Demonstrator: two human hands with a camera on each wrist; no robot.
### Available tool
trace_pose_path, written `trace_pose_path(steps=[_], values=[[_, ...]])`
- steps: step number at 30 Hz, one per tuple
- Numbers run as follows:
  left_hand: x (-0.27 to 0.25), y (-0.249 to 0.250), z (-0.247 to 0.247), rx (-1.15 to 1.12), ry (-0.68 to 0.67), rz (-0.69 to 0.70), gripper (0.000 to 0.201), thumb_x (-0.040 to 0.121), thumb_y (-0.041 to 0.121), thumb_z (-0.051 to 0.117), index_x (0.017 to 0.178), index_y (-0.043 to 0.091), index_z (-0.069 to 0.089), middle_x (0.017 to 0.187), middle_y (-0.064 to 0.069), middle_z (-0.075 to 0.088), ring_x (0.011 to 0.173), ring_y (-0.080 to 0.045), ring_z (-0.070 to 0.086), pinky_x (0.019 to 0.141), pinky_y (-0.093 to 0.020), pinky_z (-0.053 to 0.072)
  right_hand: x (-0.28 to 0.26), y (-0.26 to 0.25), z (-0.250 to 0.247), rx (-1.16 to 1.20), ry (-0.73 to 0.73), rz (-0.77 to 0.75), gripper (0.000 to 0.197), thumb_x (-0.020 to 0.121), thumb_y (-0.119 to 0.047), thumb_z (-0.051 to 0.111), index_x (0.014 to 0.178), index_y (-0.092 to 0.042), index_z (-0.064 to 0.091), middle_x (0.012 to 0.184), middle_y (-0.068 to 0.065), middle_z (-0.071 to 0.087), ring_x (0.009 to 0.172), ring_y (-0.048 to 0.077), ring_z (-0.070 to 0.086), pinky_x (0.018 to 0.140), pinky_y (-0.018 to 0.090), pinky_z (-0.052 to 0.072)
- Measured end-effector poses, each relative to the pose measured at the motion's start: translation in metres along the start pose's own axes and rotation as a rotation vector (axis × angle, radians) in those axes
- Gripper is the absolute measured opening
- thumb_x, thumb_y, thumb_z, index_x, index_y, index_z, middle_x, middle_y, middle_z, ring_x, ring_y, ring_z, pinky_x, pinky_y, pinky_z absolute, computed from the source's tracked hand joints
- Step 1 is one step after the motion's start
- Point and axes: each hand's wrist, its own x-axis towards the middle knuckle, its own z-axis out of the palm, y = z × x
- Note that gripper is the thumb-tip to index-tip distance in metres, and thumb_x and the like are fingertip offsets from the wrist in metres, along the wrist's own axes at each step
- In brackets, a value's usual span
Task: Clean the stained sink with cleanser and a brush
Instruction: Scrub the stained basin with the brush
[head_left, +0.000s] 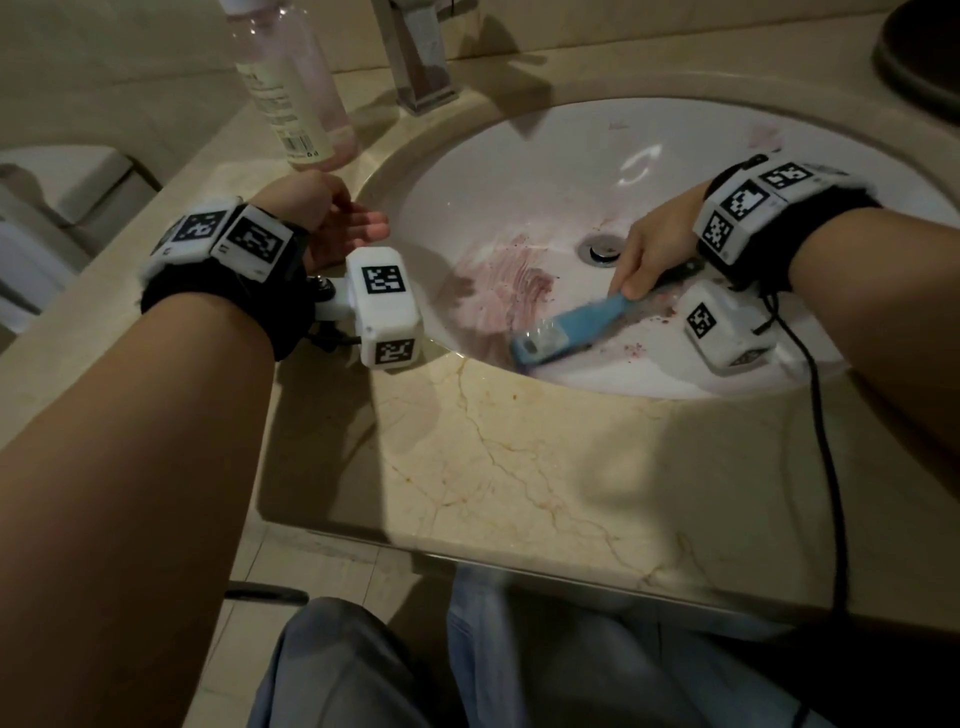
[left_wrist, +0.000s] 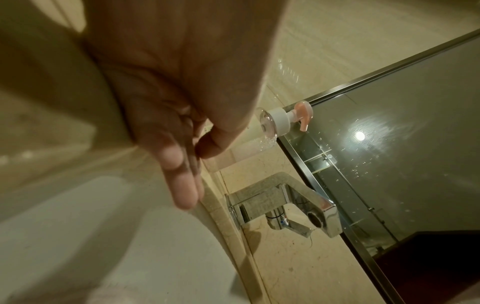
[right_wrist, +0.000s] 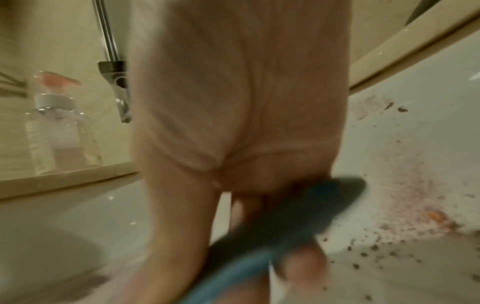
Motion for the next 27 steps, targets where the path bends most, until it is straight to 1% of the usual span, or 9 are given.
trace_pose_path(steps=[3,7,10,13,15,18,21,24,27], values=[[0.001,0.001,0.001,0.014,0.012,-0.006,0.031,0.098,0.01,0.026,0.075,0.007,0.047,0.04,0.006,0.062,0.036,0.0,0.059,0.034,-0.012,0.041,-0.006,-0.017,0.009,0.032,-0.156,-0.025,0.033,0.093,-0.007,0.052,0.123,-0.021,0.052,0.051,-0.015,0.065,0.045,-0.007,0.058,0.048,0.003,0.043],[0.001,0.002,0.002,0.043,0.031,-0.015,0.032,0.098,0.011,0.025,0.075,0.008,0.047,0.04,0.007,0.061,0.036,0.002,0.058,0.034,-0.01,0.04,0.011,-0.02,0.009,0.006,0.167,-0.073,0.026,0.095,-0.014,0.051,0.114,-0.005,0.066,0.063,-0.001,0.056,0.05,0.009,0.048,0.052,0.015,0.041],[0.001,0.003,0.003,0.049,0.048,-0.039,0.031,0.098,0.012,0.027,0.076,0.01,0.049,0.041,0.009,0.062,0.036,0.002,0.058,0.034,-0.008,0.04,0.021,-0.026,0.011,-0.02,0.271,-0.149,0.029,0.096,-0.017,0.047,0.113,-0.002,0.066,0.055,-0.002,0.051,0.038,0.004,0.046,0.04,0.006,0.035],[0.0,0.005,0.004,0.043,0.067,-0.055,0.031,0.098,0.012,0.028,0.076,0.009,0.05,0.04,0.009,0.062,0.035,0.002,0.058,0.034,-0.007,0.038,0.023,-0.027,0.01,0.011,-0.013,-0.186,0.025,0.094,-0.016,0.053,0.115,-0.01,0.066,0.046,-0.012,0.06,0.044,0.001,0.052,0.049,0.008,0.042],[-0.001,0.006,0.005,0.051,0.08,-0.066,0.031,0.097,0.012,0.028,0.076,0.009,0.051,0.042,0.008,0.062,0.036,0.002,0.059,0.035,-0.007,0.039,0.021,-0.022,0.008,0.086,-0.27,-0.133,0.03,0.087,-0.022,0.064,0.114,-0.01,0.068,0.054,-0.014,0.064,0.058,0.003,0.054,0.06,0.013,0.044],[0.0,0.007,0.006,0.065,0.102,-0.076,0.032,0.097,0.013,0.028,0.075,0.01,0.051,0.042,0.009,0.063,0.036,0.002,0.058,0.035,-0.007,0.04,0.02,-0.013,0.004,0.164,-0.485,-0.138,0.051,0.042,-0.05,0.088,0.085,-0.025,0.078,0.068,-0.006,0.067,0.067,0.01,0.055,0.071,0.024,0.042],[0.001,0.007,0.005,0.079,0.117,-0.083,0.031,0.097,0.013,0.029,0.075,0.01,0.05,0.042,0.008,0.062,0.036,0.001,0.059,0.036,-0.008,0.041,0.022,-0.022,0.01,0.013,-0.111,-0.249,0.012,0.085,-0.032,0.065,0.089,-0.028,0.075,0.062,-0.007,0.064,0.059,0.01,0.051,0.063,0.02,0.042],[0.002,0.006,0.004,0.064,0.131,-0.095,0.029,0.096,0.014,0.03,0.076,0.009,0.051,0.043,0.007,0.063,0.037,0.0,0.059,0.036,-0.01,0.042,0.031,-0.038,0.013,-0.057,0.251,-0.348,0.025,0.094,-0.019,0.052,0.112,-0.012,0.068,0.066,-0.004,0.057,0.053,0.009,0.046,0.057,0.02,0.039],[0.002,0.008,0.005,0.058,0.133,-0.112,0.029,0.096,0.014,0.03,0.077,0.009,0.051,0.043,0.007,0.063,0.037,0.0,0.059,0.036,-0.009,0.042,0.024,-0.037,0.006,-0.128,0.088,-0.307,0.03,0.094,-0.018,0.054,0.123,-0.019,0.062,0.061,-0.019,0.059,0.049,-0.006,0.054,0.053,0.006,0.039]])
